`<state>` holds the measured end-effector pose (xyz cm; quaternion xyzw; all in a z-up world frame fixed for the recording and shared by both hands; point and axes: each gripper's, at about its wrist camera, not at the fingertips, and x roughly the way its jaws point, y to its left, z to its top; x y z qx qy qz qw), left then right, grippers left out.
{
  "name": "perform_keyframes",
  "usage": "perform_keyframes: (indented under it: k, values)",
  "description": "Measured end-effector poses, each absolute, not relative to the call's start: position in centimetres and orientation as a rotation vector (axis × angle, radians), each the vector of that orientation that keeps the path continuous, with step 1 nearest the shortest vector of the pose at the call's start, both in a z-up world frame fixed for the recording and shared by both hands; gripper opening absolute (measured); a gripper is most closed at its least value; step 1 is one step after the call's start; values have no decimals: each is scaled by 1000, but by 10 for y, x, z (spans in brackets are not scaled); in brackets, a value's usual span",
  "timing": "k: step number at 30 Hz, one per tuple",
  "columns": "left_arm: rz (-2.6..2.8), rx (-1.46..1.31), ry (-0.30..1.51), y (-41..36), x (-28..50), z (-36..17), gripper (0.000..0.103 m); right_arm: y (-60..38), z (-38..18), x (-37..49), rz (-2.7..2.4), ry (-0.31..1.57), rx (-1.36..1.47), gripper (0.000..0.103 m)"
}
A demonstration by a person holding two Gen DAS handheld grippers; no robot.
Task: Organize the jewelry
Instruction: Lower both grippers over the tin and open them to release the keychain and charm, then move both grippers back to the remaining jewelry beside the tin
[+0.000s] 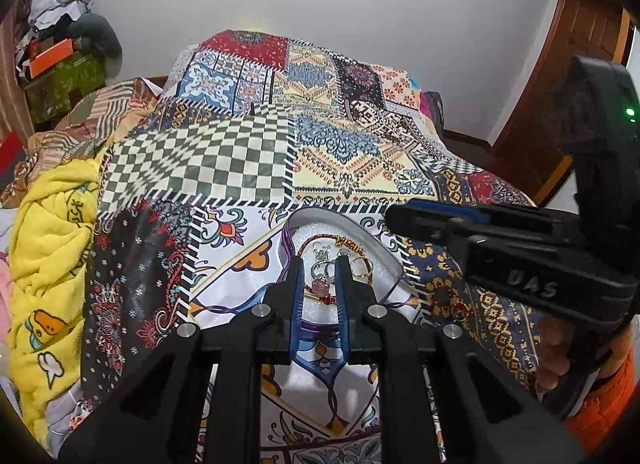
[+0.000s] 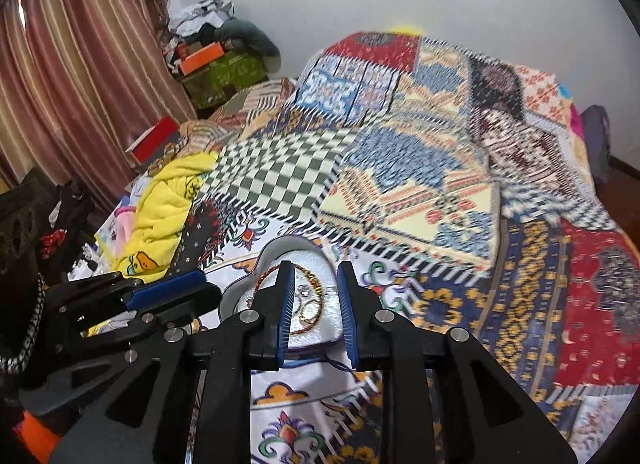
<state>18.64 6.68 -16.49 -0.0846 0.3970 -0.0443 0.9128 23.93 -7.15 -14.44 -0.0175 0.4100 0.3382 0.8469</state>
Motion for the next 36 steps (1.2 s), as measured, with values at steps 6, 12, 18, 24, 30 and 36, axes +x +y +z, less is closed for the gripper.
perform_keyframes:
  k: [6,12,18,24,30,36]
  values:
    - [-94,-159,790,60,176,-149,23,-102,-128,227,644,813,-47,20]
    - [-126,-139,795,43,169,-143,25,-129,-130,218,581,822,-63,29]
    - [-168,-125,827,21,167,-149,28,-152,-142,209,526,847,-76,37]
    - [-197,-118,876,5,167,-165,28,-161,-163,203,523,903,-80,37]
    - [-209,-133,936,-2,170,-184,28,-157,-186,202,543,961,-73,37]
    - [-251,-144,991,-10,176,-204,28,-163,-195,202,541,985,-28,37]
